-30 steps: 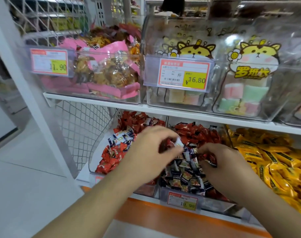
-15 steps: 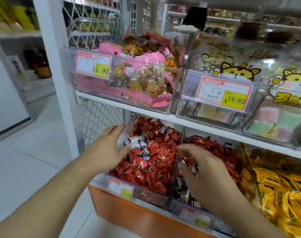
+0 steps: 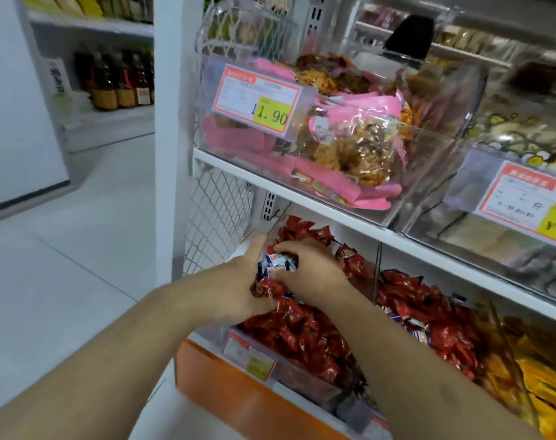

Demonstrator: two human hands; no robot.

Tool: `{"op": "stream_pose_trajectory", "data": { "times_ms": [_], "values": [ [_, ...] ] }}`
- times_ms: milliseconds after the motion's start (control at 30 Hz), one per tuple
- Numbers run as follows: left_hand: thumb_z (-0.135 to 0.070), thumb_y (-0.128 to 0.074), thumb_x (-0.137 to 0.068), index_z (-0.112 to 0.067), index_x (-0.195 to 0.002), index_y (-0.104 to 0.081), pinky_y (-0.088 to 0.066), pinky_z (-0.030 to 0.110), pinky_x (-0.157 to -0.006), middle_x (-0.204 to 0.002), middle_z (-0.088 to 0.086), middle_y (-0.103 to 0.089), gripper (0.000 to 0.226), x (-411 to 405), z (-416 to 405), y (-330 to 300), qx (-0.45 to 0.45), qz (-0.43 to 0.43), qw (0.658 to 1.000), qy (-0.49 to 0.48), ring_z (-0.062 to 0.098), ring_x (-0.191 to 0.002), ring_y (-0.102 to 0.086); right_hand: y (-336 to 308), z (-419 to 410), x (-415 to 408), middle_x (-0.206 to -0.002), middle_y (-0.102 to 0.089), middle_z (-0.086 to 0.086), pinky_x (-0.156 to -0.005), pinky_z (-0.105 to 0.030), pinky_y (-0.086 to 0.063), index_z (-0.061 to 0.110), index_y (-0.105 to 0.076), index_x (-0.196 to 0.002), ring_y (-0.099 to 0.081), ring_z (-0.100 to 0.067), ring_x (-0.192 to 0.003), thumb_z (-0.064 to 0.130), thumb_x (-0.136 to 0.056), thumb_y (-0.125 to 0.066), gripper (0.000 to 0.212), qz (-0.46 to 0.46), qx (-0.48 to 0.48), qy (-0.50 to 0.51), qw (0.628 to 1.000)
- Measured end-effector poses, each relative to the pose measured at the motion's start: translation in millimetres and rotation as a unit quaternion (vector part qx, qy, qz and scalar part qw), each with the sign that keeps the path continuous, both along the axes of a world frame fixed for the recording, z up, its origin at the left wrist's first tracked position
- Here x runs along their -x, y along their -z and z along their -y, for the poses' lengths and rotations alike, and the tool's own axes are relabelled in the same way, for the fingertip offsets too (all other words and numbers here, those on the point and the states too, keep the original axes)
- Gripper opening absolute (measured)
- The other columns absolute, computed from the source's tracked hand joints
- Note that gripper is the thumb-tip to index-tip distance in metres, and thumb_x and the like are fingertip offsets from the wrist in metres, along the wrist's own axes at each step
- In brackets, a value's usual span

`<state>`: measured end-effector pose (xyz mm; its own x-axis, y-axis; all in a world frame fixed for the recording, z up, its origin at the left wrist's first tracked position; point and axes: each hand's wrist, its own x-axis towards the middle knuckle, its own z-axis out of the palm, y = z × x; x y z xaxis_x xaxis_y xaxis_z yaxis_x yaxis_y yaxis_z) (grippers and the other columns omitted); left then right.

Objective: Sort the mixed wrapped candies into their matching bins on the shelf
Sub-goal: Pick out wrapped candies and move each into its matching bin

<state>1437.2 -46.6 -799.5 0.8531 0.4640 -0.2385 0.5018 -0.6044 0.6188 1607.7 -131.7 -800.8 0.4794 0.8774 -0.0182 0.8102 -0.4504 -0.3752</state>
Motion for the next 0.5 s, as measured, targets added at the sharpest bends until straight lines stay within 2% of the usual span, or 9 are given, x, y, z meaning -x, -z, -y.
{"op": "stream_pose_trajectory", "data": {
  "times_ms": [100,267,333,400,500],
  "values": [
    [-0.052,-0.070,-0.092,-0.058,-0.145,0.016,-0.059,0.053,-0.081,-0.108,0.007,-0.065,0.102,0,2,-4,-0.006,-0.009,1.000,-0.001,0.027,-0.083,-0.073,11,-4,-1,-0.125,-0.057,0.005,-0.088,-0.026,-0.051,0.044,-0.068,-0.119,-0.060,-0.011,-0.102,0.043,-0.081,-0.084,0.041,0.011,-0.004,-0.010,1.000],
    [-0.048,-0.070,-0.093,-0.055,-0.149,0.020,-0.059,0.052,-0.079,-0.120,0.016,-0.070,0.106,-1,4,-4,-0.009,-0.013,1.000,-0.010,0.026,-0.080,-0.073,14,0,0,-0.108,-0.055,0.008,-0.070,-0.020,-0.043,0.038,-0.068,-0.095,-0.056,-0.008,-0.091,0.030,-0.083,-0.083,0.021,0.023,-0.036,-0.010,0.999],
    [-0.048,-0.070,-0.094,-0.051,-0.152,0.023,-0.060,0.048,-0.077,-0.117,0.015,-0.071,0.110,-1,4,-3,-0.009,-0.014,1.000,-0.011,0.024,-0.077,-0.072,14,3,0,-0.106,-0.059,0.009,-0.069,-0.017,-0.041,0.036,-0.070,-0.093,-0.056,-0.006,-0.091,0.025,-0.086,-0.079,0.016,0.022,-0.056,-0.008,0.998],
    [-0.047,-0.070,-0.094,-0.049,-0.154,0.025,-0.060,0.045,-0.077,-0.122,0.015,-0.069,0.112,-2,3,-2,-0.009,-0.012,1.000,-0.010,0.024,-0.077,-0.073,13,8,-1,-0.105,-0.062,0.009,-0.064,-0.007,-0.036,0.033,-0.072,-0.094,-0.054,-0.001,-0.087,0.019,-0.089,-0.076,0.015,0.018,-0.080,-0.002,0.997],
    [-0.047,-0.070,-0.093,-0.049,-0.153,0.025,-0.060,0.045,-0.082,-0.126,0.013,-0.066,0.113,-2,3,0,-0.013,-0.006,1.000,-0.010,0.023,-0.083,-0.073,6,18,-1,-0.100,-0.064,0.013,-0.062,0.000,-0.038,0.026,-0.075,-0.098,-0.052,0.006,-0.078,0.016,-0.090,-0.077,0.013,0.011,-0.112,0.004,0.994]
  ]
}}
